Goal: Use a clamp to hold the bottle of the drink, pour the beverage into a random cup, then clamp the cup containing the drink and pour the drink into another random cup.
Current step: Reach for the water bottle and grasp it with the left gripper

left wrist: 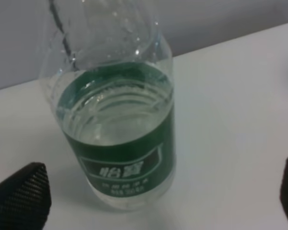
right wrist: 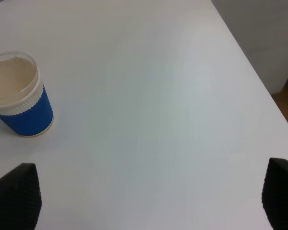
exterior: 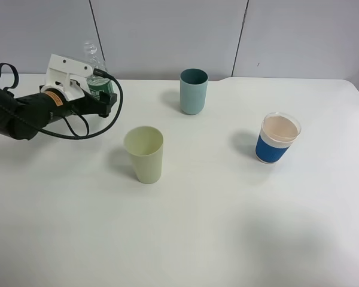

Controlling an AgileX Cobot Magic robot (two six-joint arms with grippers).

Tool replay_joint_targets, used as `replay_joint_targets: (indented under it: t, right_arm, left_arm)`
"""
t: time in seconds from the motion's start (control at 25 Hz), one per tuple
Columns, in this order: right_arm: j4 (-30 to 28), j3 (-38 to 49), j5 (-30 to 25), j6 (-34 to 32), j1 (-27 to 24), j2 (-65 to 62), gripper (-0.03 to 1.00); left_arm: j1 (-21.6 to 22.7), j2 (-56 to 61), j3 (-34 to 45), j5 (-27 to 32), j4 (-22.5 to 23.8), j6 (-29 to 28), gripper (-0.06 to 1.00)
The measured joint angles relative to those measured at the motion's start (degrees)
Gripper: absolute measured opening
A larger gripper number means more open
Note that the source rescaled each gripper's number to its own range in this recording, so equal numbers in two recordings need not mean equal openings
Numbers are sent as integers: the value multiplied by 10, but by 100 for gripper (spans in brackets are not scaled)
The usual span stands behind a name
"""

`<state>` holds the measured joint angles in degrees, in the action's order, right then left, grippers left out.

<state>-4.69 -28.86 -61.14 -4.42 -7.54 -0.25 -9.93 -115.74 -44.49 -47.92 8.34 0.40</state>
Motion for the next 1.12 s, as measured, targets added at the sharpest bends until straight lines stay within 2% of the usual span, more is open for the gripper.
replay_joint_targets:
  t: [0.36,0.84,1.12]
  right_arm:
    - [0,0,0,0,0,0,100]
    - [0,0,0,0,0,0,100]
    - [0,0,0,0,0,0,100]
  left_arm:
    - [5,-65,-66,-1,0,-4,91]
    - [23,-108,-123,-19,1,-41,91]
    - [23,-147,-125,-105,25,-45,91]
